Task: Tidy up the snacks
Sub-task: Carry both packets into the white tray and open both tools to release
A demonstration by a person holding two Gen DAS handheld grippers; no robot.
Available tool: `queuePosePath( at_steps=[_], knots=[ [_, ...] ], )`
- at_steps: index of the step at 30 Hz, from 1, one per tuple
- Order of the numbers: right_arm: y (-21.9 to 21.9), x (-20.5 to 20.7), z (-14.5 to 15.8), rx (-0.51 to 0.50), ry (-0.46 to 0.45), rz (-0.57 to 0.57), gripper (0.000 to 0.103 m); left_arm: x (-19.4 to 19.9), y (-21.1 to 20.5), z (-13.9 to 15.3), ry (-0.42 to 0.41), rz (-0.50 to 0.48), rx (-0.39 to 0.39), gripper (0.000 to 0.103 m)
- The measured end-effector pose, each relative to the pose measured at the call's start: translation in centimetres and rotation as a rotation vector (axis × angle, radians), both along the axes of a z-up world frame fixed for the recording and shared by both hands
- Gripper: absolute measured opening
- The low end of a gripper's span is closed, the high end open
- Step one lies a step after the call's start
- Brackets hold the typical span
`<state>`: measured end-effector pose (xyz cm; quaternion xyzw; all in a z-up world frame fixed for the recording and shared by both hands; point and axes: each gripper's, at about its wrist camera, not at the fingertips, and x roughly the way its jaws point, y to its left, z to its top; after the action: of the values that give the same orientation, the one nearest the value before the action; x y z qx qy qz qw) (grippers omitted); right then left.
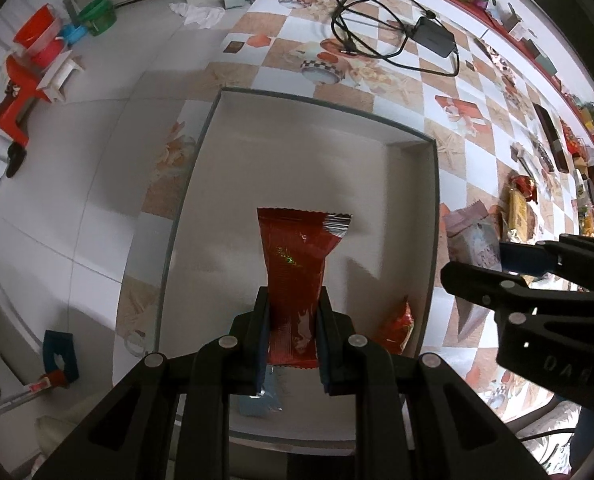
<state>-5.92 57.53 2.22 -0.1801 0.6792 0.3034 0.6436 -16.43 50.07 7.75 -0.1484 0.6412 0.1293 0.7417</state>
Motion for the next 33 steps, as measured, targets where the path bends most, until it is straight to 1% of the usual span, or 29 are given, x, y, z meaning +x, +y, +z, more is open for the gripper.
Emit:
queuePosePath(
  at_steps=[6, 17, 23, 25, 26, 27, 28, 29, 30, 31, 32, 33],
  knots=[
    [1.9, -0.1, -1.1, -0.025, 0.014, 0.033, 0.042, -0.3, 0.5, -1.0, 0.015, 0.018, -0.015, 0.022],
    [4.4, 0.7, -2.5, -0.032, 0.036, 0.059, 0.043, -0.3, 1.1, -2.3, 0.043, 0.048, -0.025, 0.022],
    [5.4, 0.3, -4.6, -0.052, 0.073, 0.061, 0.043, -0.2, 0.6, -3.6, 0.081, 0.037, -0.023, 0.023],
    [5.7, 0.2, -5.0, -0.056, 0.078, 0.059, 0.043, -0.3, 0.2, -3.7, 0.087, 0.024, -0.009, 0.027],
    [5.8, 0.2, -5.2, -0.057, 0.081, 0.06, 0.043, -0.4, 0.1, -3.7, 0.088, 0.02, -0.009, 0.035],
    [5.9, 0.2, -5.2, -0.058, 0.084, 0.062, 0.044, -0.6, 0.0, -3.6, 0.089, 0.019, -0.008, 0.05],
    [5.9, 0.1, -5.3, -0.057, 0.086, 0.063, 0.044, -0.7, -0.2, -3.5, 0.085, 0.019, -0.002, 0.056],
    [5.9, 0.1, -5.3, -0.057, 0.087, 0.064, 0.044, -0.8, -0.3, -3.3, 0.081, 0.019, 0.004, 0.065],
    [6.0, 0.2, -5.3, -0.057, 0.088, 0.064, 0.044, -0.9, -0.4, -3.2, 0.079, 0.019, 0.007, 0.069],
    [6.0, 0.2, -5.2, -0.056, 0.09, 0.063, 0.045, -1.0, -0.5, -3.1, 0.08, 0.018, 0.004, 0.07],
    [6.1, 0.3, -5.1, -0.052, 0.091, 0.061, 0.054, -1.0, -0.6, -3.0, 0.083, 0.018, 0.002, 0.072],
    [6.1, 0.4, -4.9, -0.046, 0.087, 0.059, 0.071, -1.0, -0.8, -2.9, 0.086, 0.017, 0.002, 0.073]
  ],
)
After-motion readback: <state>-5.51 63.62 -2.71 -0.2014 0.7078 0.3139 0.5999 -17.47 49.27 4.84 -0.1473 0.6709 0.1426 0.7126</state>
